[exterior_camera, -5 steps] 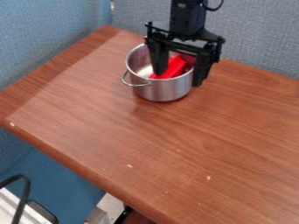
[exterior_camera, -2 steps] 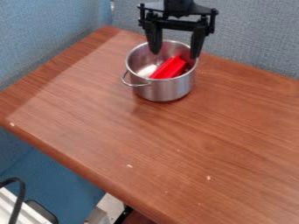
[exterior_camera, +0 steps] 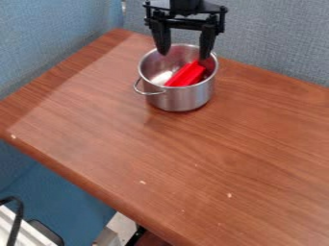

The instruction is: Move the red object from the metal pot to the table

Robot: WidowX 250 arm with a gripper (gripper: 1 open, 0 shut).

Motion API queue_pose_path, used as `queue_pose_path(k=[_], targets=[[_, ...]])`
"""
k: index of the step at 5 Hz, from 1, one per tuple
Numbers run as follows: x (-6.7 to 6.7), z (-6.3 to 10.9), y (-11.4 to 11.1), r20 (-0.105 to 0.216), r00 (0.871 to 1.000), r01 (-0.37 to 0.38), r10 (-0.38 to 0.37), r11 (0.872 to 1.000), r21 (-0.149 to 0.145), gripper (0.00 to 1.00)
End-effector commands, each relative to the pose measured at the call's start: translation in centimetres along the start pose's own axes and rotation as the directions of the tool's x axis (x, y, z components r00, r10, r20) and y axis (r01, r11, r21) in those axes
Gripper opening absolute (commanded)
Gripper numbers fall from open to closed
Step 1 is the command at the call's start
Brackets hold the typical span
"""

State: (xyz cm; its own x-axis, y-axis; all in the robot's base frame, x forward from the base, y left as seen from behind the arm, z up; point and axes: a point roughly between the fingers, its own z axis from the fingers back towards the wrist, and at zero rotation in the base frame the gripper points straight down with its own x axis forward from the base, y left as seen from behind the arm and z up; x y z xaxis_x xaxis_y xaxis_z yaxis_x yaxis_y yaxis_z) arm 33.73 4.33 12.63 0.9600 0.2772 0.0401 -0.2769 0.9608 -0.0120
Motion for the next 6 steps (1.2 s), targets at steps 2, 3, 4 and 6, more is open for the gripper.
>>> queue_pose_path(k=[2,3,4,6], targets=[[1.4,-0.2,0.7,0.061,0.998,-0.004,0.004,1.0,0.003,1.0],[1.7,-0.9,0.8,0.062,0.998,-0.003,0.002,1.0,0.012,1.0],[1.9,-1.5,0.9,0.07,0.998,0.004,-0.006,1.0,0.021,1.0],[2.2,-2.4,1.2,0.087,0.996,0.02,-0.024,0.999,0.036,1.0]])
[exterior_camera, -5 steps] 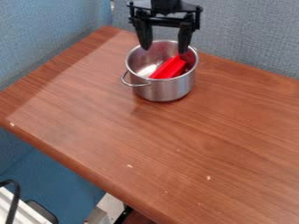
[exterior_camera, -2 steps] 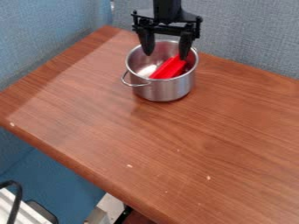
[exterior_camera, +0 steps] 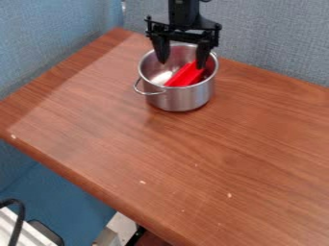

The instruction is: Move the red object from the metal pot to the table

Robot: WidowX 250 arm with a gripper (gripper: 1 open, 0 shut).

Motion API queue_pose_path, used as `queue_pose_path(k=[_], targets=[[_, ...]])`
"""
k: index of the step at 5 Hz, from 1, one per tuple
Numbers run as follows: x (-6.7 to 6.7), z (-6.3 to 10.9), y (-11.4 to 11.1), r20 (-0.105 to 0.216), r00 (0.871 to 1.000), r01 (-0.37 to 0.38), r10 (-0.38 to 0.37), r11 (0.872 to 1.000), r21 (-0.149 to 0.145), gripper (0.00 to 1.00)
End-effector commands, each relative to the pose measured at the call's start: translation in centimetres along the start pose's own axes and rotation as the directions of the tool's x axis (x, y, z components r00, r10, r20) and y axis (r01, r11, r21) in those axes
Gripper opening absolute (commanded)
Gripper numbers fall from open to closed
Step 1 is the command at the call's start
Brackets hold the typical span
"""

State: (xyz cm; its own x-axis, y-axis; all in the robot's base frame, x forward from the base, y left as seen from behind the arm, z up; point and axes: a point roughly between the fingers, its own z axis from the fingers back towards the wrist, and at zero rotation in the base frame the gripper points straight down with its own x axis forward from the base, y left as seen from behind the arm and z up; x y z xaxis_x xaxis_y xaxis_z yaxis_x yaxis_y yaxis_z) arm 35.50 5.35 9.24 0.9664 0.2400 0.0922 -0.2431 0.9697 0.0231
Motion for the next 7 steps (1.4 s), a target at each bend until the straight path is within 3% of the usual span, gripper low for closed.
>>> queue_pose_path(k=[1,7], targets=[[0.5,0.6,1.0,0.043,0.999,-0.019,0.019,1.0,0.011,1.0],[0.6,-1.4,1.5,0.058,0.998,-0.035,0.032,0.998,0.045,1.0]])
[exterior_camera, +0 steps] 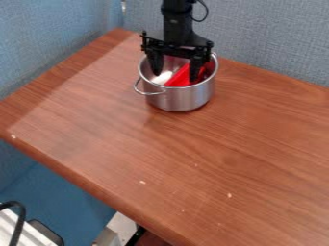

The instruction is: Move the red object from the metal pot to the table

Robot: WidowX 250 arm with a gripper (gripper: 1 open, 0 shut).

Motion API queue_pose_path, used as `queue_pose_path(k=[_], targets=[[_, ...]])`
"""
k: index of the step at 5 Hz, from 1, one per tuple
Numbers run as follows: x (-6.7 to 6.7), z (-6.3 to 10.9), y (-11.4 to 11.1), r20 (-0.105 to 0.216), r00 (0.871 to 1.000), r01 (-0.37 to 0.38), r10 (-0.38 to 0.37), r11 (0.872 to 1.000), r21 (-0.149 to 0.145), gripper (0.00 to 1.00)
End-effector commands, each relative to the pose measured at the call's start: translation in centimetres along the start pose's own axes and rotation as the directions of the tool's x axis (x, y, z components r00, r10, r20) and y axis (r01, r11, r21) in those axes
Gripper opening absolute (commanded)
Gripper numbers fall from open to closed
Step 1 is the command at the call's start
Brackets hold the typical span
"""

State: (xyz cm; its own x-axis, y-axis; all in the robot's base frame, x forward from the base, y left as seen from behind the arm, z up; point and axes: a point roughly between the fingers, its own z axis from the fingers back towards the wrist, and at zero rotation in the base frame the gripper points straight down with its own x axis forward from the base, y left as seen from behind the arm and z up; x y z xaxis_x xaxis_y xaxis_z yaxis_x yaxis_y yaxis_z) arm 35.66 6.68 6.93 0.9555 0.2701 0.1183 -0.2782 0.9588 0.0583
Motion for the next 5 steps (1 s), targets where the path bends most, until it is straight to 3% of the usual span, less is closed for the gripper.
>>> queue_pose_path(k=[1,2,3,5], targets=[[0.5,0.5,0.4,0.031,0.999,-0.004,0.004,1.0,0.011,1.0],[0.5,0.1,0.3,0.031,0.999,-0.007,0.007,1.0,0.016,1.0],[0.7,-0.3,0.3,0.033,0.999,-0.011,0.011,1.0,0.019,0.0],[0.8,1.1,0.3,0.048,0.999,-0.022,0.022,1.0,-0.008,0.0]])
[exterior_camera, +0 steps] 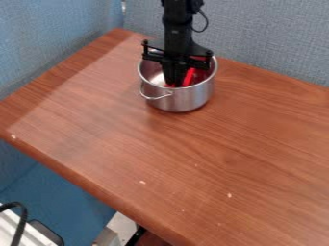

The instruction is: Move the red object from the metal pot to the table

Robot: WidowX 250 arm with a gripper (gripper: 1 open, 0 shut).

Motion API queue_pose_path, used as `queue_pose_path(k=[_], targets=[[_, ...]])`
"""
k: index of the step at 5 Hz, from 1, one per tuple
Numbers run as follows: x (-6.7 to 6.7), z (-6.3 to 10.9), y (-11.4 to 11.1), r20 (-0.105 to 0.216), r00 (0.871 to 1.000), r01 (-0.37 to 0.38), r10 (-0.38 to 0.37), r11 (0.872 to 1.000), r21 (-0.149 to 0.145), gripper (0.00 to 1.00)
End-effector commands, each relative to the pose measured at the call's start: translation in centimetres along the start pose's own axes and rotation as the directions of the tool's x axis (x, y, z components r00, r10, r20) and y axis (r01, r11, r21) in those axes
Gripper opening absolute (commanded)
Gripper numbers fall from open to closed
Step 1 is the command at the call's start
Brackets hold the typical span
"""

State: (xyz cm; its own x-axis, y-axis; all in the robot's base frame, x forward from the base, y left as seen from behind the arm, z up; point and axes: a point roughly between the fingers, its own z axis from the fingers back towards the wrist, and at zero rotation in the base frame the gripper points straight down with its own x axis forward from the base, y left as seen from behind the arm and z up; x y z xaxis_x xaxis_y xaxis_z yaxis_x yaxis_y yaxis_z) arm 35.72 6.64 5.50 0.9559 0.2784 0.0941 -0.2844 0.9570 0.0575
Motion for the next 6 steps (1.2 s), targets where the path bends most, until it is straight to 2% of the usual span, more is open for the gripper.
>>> queue_pose_path(k=[1,2,3,4,5,6], targets=[[1.0,3.7,0.5,0.084,0.996,-0.023,0.026,0.999,-0.034,0.0],[1.0,5.1,0.7,0.104,0.994,-0.034,0.04,0.997,-0.063,0.0],[1.4,8.0,1.2,0.141,0.988,-0.049,0.065,0.993,-0.111,0.0],[1.0,9.0,1.5,0.162,0.986,-0.032,0.051,0.992,-0.12,1.0],[0.7,9.8,1.8,0.183,0.982,-0.018,0.041,0.992,-0.126,1.0],[0.6,8.9,1.4,0.179,0.984,0.003,0.017,0.994,-0.108,1.0]])
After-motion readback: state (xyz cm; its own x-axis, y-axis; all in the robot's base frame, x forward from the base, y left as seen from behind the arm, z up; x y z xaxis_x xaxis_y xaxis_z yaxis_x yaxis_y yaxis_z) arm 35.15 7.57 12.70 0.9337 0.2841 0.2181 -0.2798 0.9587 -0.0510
